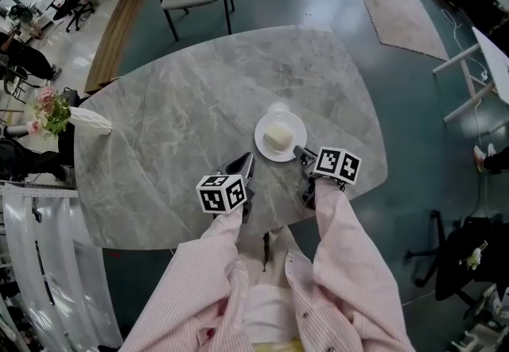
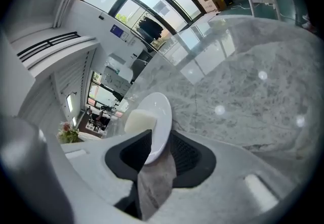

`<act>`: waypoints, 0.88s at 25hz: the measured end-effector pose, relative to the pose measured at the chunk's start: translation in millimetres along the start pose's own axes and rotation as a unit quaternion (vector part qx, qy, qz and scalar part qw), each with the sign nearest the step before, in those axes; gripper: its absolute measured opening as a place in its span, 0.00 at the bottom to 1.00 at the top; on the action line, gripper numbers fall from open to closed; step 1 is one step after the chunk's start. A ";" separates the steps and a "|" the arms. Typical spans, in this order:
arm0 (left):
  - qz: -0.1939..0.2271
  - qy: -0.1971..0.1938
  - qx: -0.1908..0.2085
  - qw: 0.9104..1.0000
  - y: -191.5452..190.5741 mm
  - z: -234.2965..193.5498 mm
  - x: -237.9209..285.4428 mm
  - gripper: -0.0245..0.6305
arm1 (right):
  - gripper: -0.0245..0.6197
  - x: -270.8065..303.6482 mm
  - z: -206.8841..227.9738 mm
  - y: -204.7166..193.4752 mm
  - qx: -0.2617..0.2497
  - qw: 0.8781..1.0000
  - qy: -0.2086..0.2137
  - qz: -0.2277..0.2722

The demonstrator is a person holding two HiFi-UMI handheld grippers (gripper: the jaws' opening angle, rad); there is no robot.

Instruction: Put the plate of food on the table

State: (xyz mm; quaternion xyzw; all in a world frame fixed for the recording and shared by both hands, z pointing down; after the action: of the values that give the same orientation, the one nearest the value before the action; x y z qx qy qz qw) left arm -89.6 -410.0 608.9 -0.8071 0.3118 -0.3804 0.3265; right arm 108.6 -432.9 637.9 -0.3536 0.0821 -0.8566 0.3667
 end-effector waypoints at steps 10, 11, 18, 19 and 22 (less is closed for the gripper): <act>0.029 -0.026 0.031 0.999 19.2 14.9 -14.1 0.03 | 0.16 -23.1 -10.3 7.7 -0.039 0.999 0.032 0.019; 0.035 -0.028 0.036 0.998 23.1 16.3 -16.9 0.03 | 0.16 -24.6 -15.3 8.1 -0.056 0.998 0.037 0.020; 0.059 -0.045 0.079 0.994 42.3 29.1 -39.1 0.03 | 0.05 -41.8 -48.0 16.9 -0.139 0.986 0.082 0.039; 0.065 -0.048 0.080 0.993 45.2 30.8 -42.0 0.03 | 0.05 -44.7 -53.2 19.2 -0.148 0.984 0.090 0.044; 0.084 -0.053 0.088 0.991 54.7 34.1 -50.1 0.03 | 0.05 -53.0 -69.1 25.3 -0.174 0.976 0.115 0.060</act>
State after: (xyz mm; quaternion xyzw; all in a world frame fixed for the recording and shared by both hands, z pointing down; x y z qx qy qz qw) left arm -101.5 -394.9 529.6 -0.7650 0.3262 -0.3346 0.4433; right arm 102.5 -422.9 547.9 -0.3057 0.2922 -0.8407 0.3382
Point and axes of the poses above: the fingertips, and each gripper's own axes: x forward along the fingers, z to its right, y out of its top, the point moved 5 cm from there along -x, backward along the fingers, and after that the axes turned 8 degrees about z, right-handed, at the moved point
